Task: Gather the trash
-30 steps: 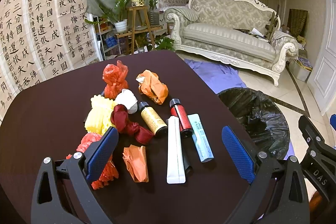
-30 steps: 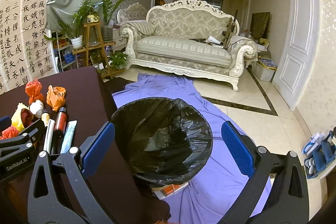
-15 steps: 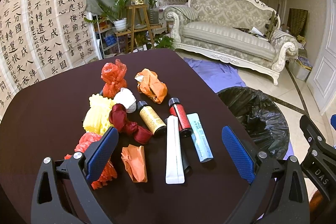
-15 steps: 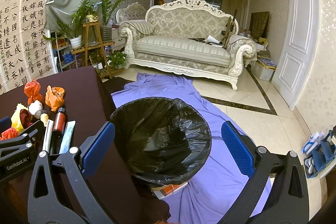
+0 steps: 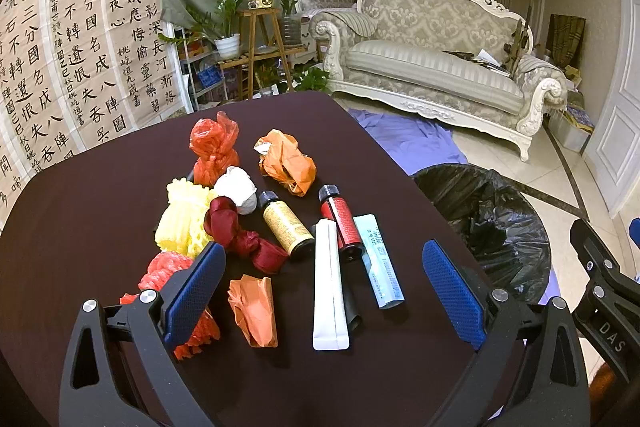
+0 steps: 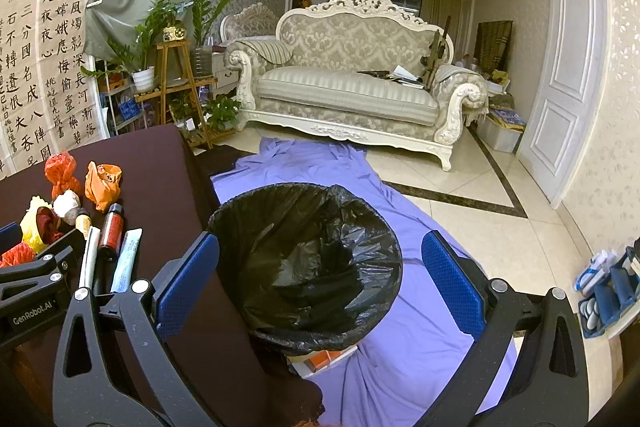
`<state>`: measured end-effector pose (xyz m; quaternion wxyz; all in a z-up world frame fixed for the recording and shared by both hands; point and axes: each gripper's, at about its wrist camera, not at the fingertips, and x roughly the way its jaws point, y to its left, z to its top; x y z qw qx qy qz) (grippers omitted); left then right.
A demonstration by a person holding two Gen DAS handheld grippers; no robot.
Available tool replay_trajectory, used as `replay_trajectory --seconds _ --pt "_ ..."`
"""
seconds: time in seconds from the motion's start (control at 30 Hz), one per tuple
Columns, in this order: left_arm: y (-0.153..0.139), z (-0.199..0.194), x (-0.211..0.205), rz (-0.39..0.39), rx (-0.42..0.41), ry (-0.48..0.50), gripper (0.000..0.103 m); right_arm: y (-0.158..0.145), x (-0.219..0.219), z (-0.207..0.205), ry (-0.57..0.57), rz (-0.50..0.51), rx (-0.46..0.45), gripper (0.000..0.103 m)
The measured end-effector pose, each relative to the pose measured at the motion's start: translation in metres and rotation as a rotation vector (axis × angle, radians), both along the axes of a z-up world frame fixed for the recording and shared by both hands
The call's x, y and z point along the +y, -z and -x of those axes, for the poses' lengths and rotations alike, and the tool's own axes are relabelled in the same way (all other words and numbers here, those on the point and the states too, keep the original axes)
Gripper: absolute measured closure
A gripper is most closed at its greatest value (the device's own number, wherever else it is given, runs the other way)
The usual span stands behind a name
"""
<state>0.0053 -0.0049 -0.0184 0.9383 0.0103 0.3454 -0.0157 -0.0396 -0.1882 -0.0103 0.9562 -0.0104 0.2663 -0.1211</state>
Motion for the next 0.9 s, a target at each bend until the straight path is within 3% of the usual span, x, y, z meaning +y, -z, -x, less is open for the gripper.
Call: replay_trajectory --seconds 0.9 --pt "0.0079 -0.001 -0.0064 -0.002 0.006 0.005 0.007 0.0001 -0.0023 0.0002 0.0 -0.005 0.006 0.004"
